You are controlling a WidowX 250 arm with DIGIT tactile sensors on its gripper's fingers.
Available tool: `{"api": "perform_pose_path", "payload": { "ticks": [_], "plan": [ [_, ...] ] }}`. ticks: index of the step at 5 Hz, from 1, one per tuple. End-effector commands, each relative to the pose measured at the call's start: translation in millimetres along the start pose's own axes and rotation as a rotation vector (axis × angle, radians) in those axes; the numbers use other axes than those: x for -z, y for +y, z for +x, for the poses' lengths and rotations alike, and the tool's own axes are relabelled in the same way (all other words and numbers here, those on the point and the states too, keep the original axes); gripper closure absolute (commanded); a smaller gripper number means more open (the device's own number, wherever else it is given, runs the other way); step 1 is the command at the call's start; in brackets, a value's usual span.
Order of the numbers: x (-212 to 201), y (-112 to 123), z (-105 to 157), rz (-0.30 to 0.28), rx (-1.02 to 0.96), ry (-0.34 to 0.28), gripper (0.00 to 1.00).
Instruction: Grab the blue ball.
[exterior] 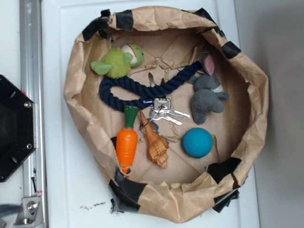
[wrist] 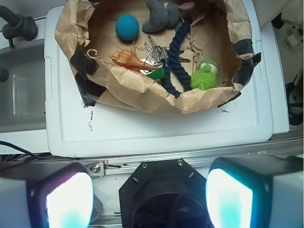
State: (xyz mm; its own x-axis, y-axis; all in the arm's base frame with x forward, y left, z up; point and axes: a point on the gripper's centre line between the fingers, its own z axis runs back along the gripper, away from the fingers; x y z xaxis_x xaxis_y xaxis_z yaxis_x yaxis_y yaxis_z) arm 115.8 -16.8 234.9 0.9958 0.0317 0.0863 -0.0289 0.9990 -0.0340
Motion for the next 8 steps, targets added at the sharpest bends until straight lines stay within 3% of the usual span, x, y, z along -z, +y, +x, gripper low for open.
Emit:
{"api": "perform_pose_path", "payload": {
  "ticks": [1,2,3,4,5,6,8],
  "plan": [
    [0,0,0,0.0,0.0,0.0,0.0],
    [18,31,50,0.176,0.071,-0.26,0.0],
    [43,43,101,0.083,0.124,-0.427,0.0],
    [75,45,143,0.036,0.165,-0.398,0.0],
    [105,40,164,-0.088,0.171,-0.349,0.0],
    [144,6,173,-0.151,0.306,-0.253,0.0],
    [196,-56,162,-0.206,0.438,-0.167,0.0]
  ]
}}
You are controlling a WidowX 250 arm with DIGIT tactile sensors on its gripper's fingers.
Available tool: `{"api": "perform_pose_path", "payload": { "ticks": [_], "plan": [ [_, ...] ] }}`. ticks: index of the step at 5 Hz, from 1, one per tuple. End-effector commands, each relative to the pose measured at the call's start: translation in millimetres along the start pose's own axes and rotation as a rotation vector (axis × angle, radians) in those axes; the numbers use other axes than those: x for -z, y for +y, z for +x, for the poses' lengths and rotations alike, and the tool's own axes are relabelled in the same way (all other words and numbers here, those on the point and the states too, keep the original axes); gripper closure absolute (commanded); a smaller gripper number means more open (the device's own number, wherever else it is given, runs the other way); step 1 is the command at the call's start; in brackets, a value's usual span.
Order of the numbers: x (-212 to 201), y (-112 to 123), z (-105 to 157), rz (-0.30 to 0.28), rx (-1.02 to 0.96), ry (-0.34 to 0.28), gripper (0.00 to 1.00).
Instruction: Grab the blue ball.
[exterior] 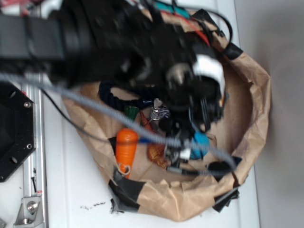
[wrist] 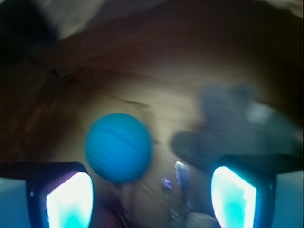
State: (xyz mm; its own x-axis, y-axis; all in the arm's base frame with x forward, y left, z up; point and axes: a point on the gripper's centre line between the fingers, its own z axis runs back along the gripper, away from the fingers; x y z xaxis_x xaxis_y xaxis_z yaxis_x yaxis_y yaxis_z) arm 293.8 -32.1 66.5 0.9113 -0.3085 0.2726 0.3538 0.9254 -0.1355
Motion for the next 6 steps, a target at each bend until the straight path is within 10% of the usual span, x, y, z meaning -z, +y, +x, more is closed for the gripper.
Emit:
{"api": "perform_pose_path", "payload": {
  "ticks": [1,2,3,5,6],
  "plan": [
    [38,-46,19,-0.038,0.09,0.007,0.36],
    [47,-38,15,-0.053,0.034,-0.01,1.0],
    [48,-30,9,-0.024,0.01,0.002,1.0],
    [-67,-9,-23,0.25,-0.004,0.139,1.0],
    [-121,-10,-26,0.29,-0.249,0.165,1.0]
  ]
}}
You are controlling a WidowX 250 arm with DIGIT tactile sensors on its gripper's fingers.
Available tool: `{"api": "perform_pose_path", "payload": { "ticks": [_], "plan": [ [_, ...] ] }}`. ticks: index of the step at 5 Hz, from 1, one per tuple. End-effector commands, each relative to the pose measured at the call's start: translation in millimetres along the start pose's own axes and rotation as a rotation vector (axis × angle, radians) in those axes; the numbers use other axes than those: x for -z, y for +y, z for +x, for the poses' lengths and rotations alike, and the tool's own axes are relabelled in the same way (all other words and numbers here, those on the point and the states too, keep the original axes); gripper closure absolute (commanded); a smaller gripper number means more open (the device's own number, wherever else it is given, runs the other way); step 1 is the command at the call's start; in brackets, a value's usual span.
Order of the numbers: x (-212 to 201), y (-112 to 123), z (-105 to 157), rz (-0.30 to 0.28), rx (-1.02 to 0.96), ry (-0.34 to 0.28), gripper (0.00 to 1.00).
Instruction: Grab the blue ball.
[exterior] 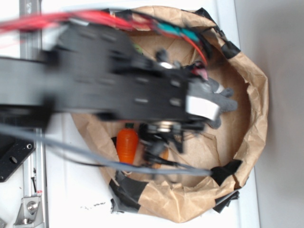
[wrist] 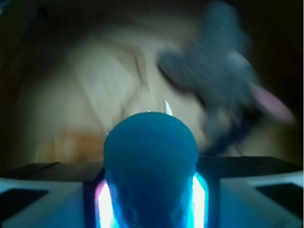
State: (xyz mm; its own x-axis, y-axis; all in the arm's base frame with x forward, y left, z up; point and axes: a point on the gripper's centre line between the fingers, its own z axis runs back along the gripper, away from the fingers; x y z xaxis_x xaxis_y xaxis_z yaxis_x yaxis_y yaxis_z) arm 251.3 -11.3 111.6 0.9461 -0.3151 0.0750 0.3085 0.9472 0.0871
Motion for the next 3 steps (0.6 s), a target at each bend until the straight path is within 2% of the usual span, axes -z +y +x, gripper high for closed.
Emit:
{"api": "perform_pose_path", "payload": {
  "ticks": [1,3],
  "plan": [
    [-83.5,5.7,-6.6,0.007,-0.461,-0.033,1.0],
    [-75.0,6.1,-4.6,0.007,-0.513,-0.027,1.0]
  ]
}}
